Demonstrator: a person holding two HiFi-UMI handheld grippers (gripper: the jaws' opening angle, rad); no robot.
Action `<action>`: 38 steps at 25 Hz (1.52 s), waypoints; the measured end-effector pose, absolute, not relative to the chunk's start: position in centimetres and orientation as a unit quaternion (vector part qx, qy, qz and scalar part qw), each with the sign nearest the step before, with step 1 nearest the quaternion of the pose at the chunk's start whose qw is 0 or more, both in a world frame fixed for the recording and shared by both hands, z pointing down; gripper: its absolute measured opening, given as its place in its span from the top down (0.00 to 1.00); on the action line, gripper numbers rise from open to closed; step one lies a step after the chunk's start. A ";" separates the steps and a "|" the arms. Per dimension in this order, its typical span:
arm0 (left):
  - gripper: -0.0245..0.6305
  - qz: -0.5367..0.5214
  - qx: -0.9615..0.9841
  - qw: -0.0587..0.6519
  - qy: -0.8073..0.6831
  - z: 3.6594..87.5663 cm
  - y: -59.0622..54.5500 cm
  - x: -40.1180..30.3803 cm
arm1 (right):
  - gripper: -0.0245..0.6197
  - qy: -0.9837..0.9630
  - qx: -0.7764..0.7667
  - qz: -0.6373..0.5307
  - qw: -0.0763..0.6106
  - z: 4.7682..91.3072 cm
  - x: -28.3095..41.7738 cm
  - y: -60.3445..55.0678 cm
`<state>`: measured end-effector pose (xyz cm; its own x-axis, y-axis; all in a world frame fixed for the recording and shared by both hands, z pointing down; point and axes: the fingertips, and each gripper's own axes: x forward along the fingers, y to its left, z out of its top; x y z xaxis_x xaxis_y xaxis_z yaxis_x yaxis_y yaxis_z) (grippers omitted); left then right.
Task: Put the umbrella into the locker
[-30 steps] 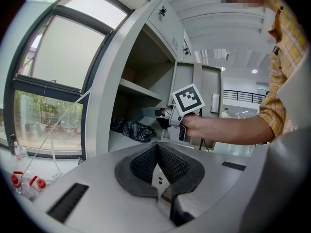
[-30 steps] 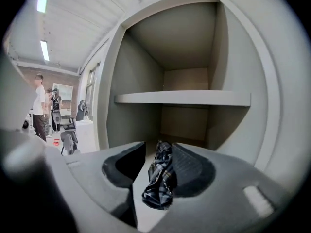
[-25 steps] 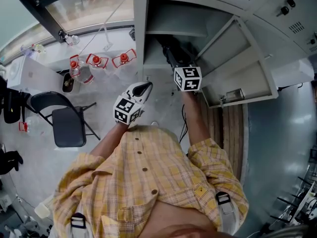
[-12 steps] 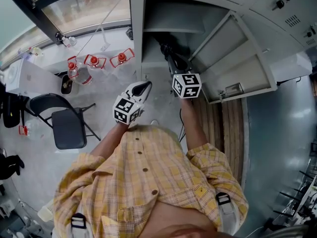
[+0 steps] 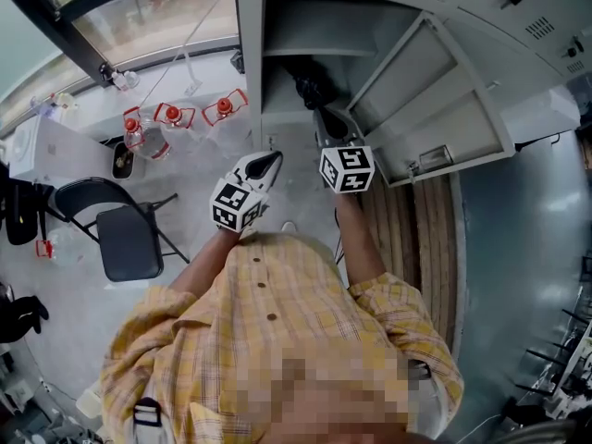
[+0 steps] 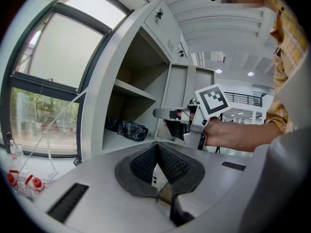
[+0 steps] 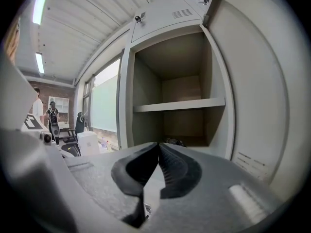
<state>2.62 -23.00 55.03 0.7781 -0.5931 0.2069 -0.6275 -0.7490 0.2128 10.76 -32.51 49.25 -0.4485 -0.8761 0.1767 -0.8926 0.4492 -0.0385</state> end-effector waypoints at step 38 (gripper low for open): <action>0.96 0.055 0.937 0.142 -0.315 55.1 -22.4 3.1 | 0.97 -0.841 0.531 0.076 0.074 52.1 9.1 -25.3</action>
<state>3.11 -22.37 55.14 0.7959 -0.5741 0.1923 -0.6053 -0.7613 0.2324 9.07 -25.32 52.08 -0.4250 -0.8816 0.2052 -0.9041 0.4244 -0.0492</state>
